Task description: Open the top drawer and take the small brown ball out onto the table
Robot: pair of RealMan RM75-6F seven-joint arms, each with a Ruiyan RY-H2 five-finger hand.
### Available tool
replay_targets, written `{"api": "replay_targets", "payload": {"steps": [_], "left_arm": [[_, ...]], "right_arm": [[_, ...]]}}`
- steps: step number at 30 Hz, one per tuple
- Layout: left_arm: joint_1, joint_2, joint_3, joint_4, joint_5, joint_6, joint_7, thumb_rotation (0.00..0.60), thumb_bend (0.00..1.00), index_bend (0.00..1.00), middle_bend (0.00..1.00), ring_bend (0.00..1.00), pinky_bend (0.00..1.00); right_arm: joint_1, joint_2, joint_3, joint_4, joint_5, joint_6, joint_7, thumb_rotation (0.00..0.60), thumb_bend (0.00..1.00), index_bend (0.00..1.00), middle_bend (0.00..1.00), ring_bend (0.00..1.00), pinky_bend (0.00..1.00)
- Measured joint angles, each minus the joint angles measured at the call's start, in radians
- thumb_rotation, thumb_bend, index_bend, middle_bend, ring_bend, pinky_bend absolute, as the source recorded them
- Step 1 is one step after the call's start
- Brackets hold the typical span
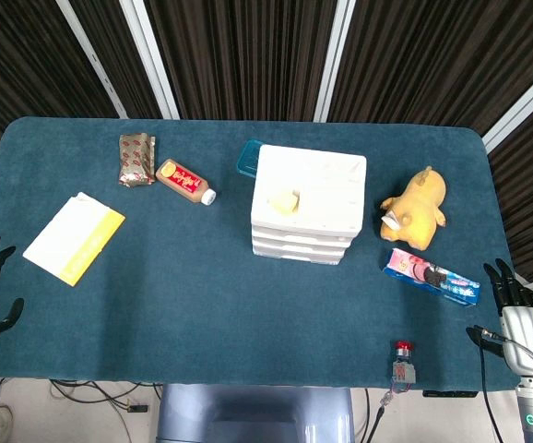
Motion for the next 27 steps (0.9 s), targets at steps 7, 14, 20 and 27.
{"api": "replay_targets", "payload": {"steps": [7,14,20,27], "left_arm": [[0.0,0.001,-0.001,-0.001,-0.001,0.0,-0.002,0.6,0.35,0.09,0.0,0.0,0.0],[0.0,0.005,-0.011,0.002,-0.019,0.001,-0.008,0.6,0.35,0.1,0.0,0.0,0.0],[-0.002,0.002,-0.01,0.001,-0.015,0.0,-0.001,0.6,0.36,0.1,0.0,0.0,0.0],[-0.002,-0.002,-0.014,0.007,-0.025,0.001,-0.003,0.6,0.36,0.1,0.0,0.0,0.0]], "right_arm": [[0.009,0.027,-0.017,-0.04,-0.008,-0.051,0.169,0.6,0.21,0.08,0.21,0.36,0.44],[0.057,0.083,-0.053,-0.081,-0.052,-0.182,0.585,0.6,0.37,0.11,0.48,0.62,0.77],[0.154,0.116,-0.076,-0.084,-0.112,-0.329,0.976,0.6,0.46,0.13,0.68,0.78,0.92],[0.273,0.035,-0.067,-0.083,-0.11,-0.473,1.073,0.6,0.47,0.12,0.73,0.84,0.96]]}}
